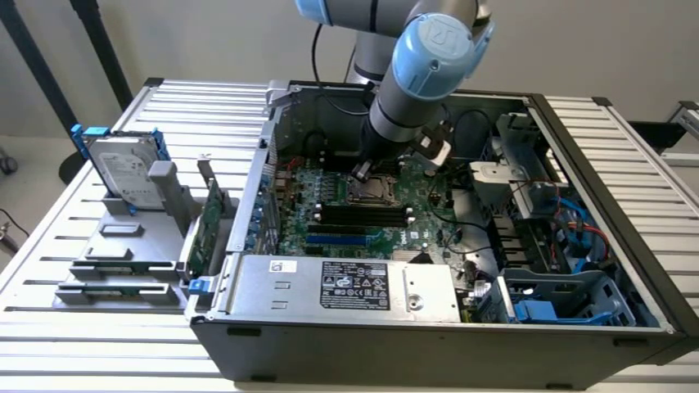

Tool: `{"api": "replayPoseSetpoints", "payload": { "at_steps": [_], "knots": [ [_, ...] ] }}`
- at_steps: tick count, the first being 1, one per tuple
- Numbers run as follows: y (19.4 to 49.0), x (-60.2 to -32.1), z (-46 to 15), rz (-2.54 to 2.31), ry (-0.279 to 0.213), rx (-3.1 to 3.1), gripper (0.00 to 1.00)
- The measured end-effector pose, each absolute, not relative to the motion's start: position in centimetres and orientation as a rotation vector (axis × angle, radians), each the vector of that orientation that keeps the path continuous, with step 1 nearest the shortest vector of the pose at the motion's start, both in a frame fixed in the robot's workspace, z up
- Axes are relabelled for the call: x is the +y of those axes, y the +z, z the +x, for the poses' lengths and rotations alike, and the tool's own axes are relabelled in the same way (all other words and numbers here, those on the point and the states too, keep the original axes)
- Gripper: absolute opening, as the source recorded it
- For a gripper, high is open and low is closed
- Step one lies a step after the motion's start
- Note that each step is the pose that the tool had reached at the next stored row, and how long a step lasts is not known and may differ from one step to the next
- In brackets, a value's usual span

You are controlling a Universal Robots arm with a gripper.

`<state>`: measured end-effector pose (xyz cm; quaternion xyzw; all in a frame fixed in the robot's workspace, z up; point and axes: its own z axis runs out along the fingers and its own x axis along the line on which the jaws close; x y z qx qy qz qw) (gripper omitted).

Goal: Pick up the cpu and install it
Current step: 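Install the first cpu locking lever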

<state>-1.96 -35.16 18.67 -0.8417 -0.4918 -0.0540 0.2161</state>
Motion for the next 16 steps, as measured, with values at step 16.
{"api": "replayPoseSetpoints", "payload": {
  "at_steps": [16],
  "knots": [
    [18.63,-35.17,-1.38,-2.334,-0.15,-1.362,0.11]
  ]
}}
